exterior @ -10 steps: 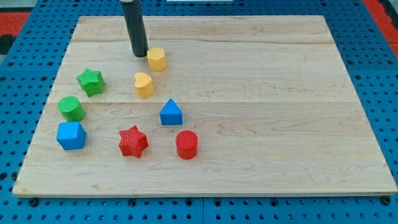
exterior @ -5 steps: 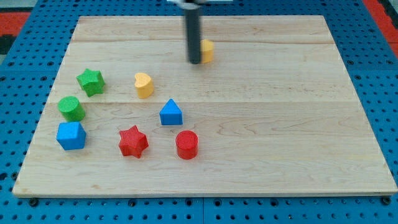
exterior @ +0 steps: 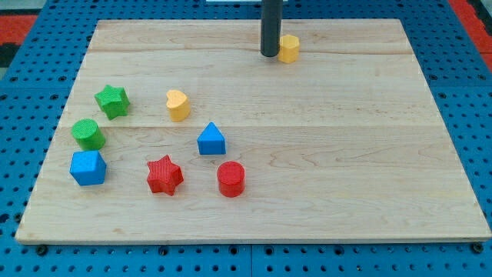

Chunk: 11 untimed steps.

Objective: Push the yellow hexagon top right side corner of the board

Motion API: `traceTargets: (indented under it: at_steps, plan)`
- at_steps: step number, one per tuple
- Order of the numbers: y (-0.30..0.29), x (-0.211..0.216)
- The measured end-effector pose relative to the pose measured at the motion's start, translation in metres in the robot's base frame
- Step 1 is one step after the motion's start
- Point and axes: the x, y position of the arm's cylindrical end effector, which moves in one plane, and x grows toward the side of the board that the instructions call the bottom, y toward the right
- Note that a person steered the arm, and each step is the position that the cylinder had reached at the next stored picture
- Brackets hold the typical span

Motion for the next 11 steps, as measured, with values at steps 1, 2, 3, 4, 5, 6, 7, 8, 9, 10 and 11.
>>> traceTargets:
  at_steps: [1,2,3,4,5,6,7,8,9,10,11]
  plan:
    - [0.000,0.003]
    - [0.018,0.001]
    - [0.094,-0.010]
    - [0.124,-0.018]
    - [0.179,-0.031]
    - [0.183,-0.033]
    - [0.183,-0.033]
    - [0.183,-0.032]
    - [0.183,-0.032]
    - [0.183,-0.032]
    - [0.183,-0.030]
